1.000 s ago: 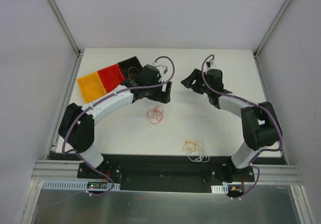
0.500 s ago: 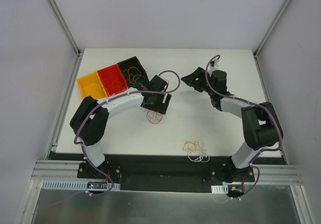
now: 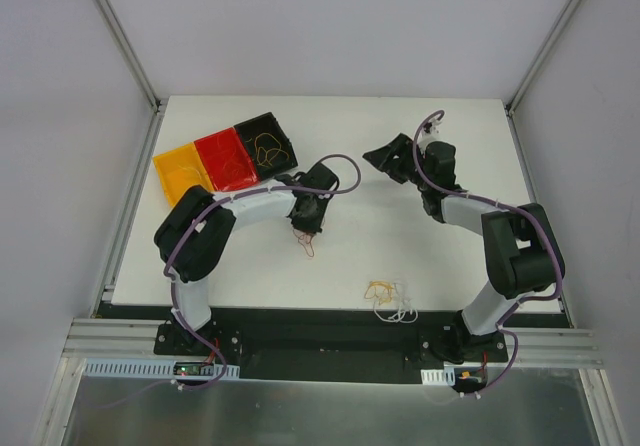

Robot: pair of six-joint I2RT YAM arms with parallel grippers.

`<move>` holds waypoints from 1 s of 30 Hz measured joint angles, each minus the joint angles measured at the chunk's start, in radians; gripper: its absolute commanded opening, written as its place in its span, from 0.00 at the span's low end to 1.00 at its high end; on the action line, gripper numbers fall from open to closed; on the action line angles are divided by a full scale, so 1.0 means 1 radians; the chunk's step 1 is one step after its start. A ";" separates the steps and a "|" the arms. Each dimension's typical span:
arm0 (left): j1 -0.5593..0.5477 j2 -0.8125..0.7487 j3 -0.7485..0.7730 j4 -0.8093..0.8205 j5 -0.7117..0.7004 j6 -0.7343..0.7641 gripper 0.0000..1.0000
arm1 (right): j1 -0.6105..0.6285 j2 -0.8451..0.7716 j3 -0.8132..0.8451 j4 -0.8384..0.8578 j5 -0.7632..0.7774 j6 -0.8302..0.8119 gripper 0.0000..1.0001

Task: Untangle the cables

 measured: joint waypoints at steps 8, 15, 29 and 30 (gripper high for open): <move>-0.006 -0.065 -0.036 0.006 -0.001 0.010 0.00 | -0.005 0.000 -0.012 0.007 -0.008 0.001 0.70; 0.021 -0.311 -0.040 -0.007 -0.016 0.048 0.00 | -0.011 0.000 -0.014 0.009 -0.020 0.005 0.70; 0.560 -0.351 0.125 -0.045 0.210 -0.018 0.00 | -0.044 0.001 -0.014 0.011 -0.046 0.026 0.70; 0.580 -0.332 0.149 -0.049 0.217 -0.024 0.00 | -0.047 0.003 -0.014 0.014 -0.050 0.027 0.70</move>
